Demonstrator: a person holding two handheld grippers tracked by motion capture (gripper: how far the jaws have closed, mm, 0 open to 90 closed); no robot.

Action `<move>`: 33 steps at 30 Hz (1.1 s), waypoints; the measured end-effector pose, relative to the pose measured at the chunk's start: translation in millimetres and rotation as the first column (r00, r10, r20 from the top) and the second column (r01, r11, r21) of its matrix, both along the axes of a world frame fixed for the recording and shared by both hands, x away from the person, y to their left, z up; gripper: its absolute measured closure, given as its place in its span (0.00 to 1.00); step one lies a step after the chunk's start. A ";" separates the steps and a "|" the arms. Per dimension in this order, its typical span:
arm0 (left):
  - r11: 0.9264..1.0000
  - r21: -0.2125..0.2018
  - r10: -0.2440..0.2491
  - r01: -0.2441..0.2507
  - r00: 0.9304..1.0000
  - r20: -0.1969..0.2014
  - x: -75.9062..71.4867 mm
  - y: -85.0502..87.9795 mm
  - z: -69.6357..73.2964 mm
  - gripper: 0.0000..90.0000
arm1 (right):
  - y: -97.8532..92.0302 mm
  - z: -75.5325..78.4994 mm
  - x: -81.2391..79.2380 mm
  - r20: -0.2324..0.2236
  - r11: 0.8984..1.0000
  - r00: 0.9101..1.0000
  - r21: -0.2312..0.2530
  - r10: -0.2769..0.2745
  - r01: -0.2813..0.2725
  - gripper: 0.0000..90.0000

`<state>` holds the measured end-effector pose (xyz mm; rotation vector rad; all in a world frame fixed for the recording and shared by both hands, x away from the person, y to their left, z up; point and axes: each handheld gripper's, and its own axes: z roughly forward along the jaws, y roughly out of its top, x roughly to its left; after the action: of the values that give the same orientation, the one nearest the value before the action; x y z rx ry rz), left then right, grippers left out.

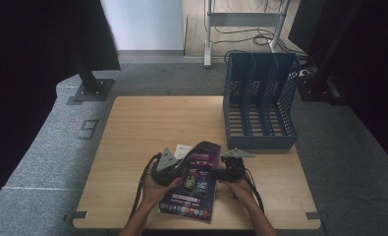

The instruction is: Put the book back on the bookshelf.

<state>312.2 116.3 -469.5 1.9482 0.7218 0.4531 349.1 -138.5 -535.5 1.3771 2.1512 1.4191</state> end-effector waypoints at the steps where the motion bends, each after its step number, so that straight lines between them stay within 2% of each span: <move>1: 1.000 -0.001 0.000 0.000 1.000 -0.002 0.3 -0.2 -0.6 0.96 | 0.4 -0.3 0.1 -0.001 1.000 1.000 0.001 0.003 -0.003 0.16; 3: 1.000 -0.004 -0.004 0.004 1.000 -0.004 1.2 -0.7 -2.4 0.96 | 2.1 -0.4 -0.7 -0.009 1.000 1.000 0.014 0.022 -0.022 0.15; 5: 1.000 -0.006 -0.003 0.003 1.000 -0.006 1.7 -0.8 -3.1 0.96 | 3.5 0.0 -1.3 -0.014 1.000 1.000 0.008 0.023 -0.022 0.15; 6: 1.000 -0.006 -0.002 0.002 1.000 -0.012 2.7 -0.3 -4.1 0.96 | 5.7 -0.3 -2.1 -0.008 1.000 1.000 -0.023 0.014 -0.015 0.15; 14: 1.000 -0.023 0.003 -0.005 0.998 -0.061 12.1 3.4 -15.1 0.96 | 7.1 -1.0 -2.9 -0.001 0.998 1.000 -0.055 -0.008 0.008 0.19; 19: 1.000 -0.002 0.026 -0.026 0.996 -0.087 18.6 2.9 -25.5 0.96 | 8.4 -0.4 -3.6 0.012 0.998 1.000 -0.069 -0.012 0.013 0.20; 25: 0.999 0.016 0.046 -0.044 0.993 -0.108 24.2 2.5 -33.3 0.96 | 8.8 -2.2 -1.8 0.004 0.997 1.000 -0.077 -0.016 0.016 0.22; 31: 0.998 0.030 0.066 -0.062 0.988 -0.141 31.7 2.9 -44.1 0.96 | 10.4 -4.2 0.7 -0.004 0.996 1.000 -0.085 -0.017 0.016 0.22; 33: 0.996 0.046 0.084 -0.077 0.984 -0.157 35.8 4.0 -49.8 0.96 | 11.5 -2.6 1.5 -0.006 0.996 1.000 -0.086 -0.013 0.013 0.22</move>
<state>347.9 120.4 -519.3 2.0136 0.9023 0.3661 350.7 -127.0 -538.1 1.3647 2.1765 1.3025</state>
